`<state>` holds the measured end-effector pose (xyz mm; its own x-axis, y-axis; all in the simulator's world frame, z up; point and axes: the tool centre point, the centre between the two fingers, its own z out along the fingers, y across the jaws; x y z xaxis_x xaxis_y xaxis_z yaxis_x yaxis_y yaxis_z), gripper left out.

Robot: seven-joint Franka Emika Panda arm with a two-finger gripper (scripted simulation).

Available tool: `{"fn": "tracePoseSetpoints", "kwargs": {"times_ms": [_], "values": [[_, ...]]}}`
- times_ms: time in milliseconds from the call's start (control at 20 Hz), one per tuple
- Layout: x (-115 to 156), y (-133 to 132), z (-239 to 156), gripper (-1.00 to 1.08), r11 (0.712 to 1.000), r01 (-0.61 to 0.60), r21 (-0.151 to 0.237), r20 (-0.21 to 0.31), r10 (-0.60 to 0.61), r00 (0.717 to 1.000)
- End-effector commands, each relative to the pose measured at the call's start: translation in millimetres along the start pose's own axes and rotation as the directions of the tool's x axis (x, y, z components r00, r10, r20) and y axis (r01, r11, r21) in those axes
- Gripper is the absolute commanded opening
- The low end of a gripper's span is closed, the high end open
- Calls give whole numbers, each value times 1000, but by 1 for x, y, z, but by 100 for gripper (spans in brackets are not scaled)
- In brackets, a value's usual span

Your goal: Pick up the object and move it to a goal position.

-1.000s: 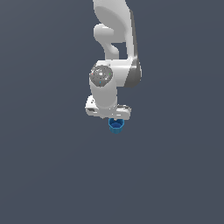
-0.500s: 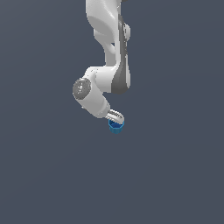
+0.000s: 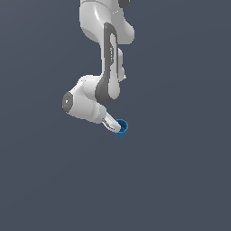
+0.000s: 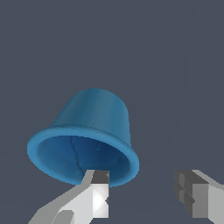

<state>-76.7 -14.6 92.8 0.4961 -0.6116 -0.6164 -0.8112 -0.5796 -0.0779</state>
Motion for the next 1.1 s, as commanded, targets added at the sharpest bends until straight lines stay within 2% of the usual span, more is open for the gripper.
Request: {"fn": "tracePoseSetpoints", "kwargs": {"times_ms": [0,250,450,800,1050], "values": [[-2,0,2,28,997,-70,34,55,69,996],[-4,0,4,28,983,-167,73,137,156,978],[-4,-1,5,28,974,-210,87,175,193,965],[-5,-1,7,28,971,-219,90,183,200,962],[-8,-3,24,28,971,-223,90,186,204,961]]}}
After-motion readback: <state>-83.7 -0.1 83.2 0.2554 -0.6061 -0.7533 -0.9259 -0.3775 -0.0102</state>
